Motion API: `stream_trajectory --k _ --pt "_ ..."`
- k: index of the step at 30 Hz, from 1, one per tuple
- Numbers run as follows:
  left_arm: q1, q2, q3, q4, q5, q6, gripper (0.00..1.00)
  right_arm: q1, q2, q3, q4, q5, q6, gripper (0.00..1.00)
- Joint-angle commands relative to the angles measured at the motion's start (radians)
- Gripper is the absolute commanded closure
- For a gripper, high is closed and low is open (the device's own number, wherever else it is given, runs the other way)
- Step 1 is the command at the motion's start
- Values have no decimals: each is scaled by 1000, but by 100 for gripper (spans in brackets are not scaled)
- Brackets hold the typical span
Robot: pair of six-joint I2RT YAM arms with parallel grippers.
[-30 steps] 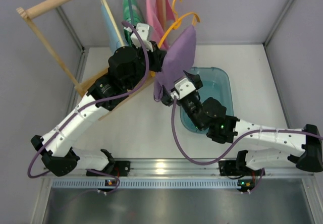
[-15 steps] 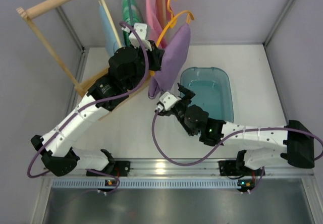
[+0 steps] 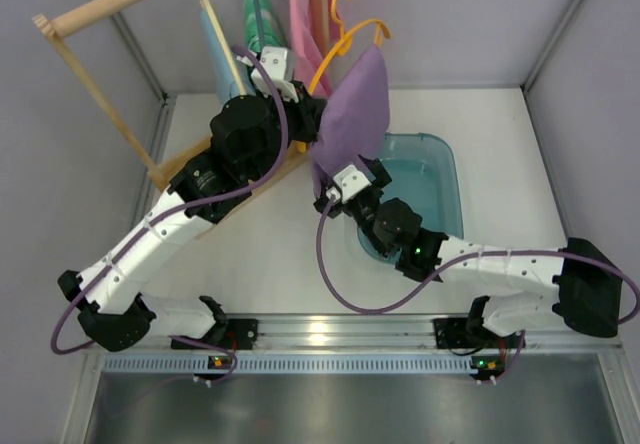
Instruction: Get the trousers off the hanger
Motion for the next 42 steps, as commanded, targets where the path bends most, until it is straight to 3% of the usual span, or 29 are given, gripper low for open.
stream_trajectory --k 1,7,11,13,16,21,30,39,40,42 --pt "-7 -67 47 198 -3 -16 100 -22 29 0 147 -18 55 1" --pt "-13 -71 43 197 -17 -10 100 -47 58 -11 218 -4 60 6" --pt "-14 -77 41 198 -12 -11 100 -68 98 -3 237 26 31 32" --pt "-14 -82 40 197 -9 -17 100 -71 115 0 257 37 20 36" --pt "-14 -93 40 197 -1 -25 100 -77 135 -5 305 45 23 34" --pt "-14 -99 29 198 -40 -11 100 -77 70 -49 334 -68 84 12" --pt "-16 -76 33 200 -27 -28 100 -77 70 5 290 -89 99 10" --pt "-16 -82 26 200 -17 -51 100 -77 185 72 346 14 66 22" --pt "-17 -85 26 198 -20 -50 100 -77 193 71 369 36 64 25" --pt "-17 -85 21 198 -29 -46 100 -77 207 66 435 60 55 42"
